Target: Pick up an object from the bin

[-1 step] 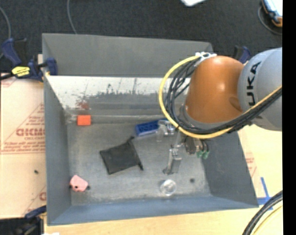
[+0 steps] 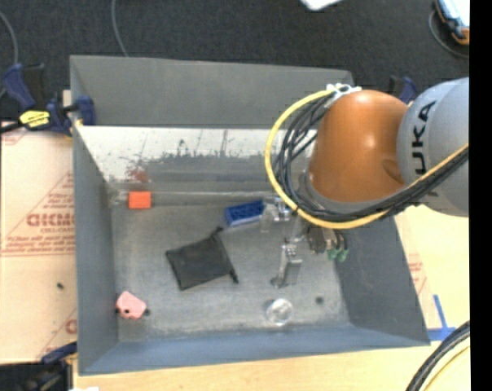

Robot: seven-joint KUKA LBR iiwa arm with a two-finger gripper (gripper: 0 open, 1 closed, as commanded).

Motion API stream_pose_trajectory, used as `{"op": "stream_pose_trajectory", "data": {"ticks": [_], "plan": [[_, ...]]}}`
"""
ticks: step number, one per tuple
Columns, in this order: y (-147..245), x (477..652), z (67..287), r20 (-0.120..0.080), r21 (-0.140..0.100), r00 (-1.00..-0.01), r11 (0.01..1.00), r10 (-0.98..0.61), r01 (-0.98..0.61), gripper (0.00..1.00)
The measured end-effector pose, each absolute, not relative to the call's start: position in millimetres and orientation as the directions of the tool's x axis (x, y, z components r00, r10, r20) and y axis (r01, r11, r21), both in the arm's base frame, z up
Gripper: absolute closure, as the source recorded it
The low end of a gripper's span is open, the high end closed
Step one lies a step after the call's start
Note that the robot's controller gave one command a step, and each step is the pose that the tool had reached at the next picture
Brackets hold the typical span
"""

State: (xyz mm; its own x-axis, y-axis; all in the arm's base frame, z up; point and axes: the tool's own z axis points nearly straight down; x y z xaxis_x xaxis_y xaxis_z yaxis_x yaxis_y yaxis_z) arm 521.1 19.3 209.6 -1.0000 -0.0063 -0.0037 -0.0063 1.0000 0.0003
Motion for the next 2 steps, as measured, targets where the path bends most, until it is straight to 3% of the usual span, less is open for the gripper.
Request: {"op": "stream_pose_trajectory", "data": {"ticks": [1, 2], "plan": [[72.2, 543.0, 129.3, -0.002, -0.001, -0.985, 0.985, -0.172, -0.172, 0.00], [72.7, 565.3, 70.1, -0.006, -0.001, -0.951, 0.951, -0.308, -0.308, 0.00]]}}
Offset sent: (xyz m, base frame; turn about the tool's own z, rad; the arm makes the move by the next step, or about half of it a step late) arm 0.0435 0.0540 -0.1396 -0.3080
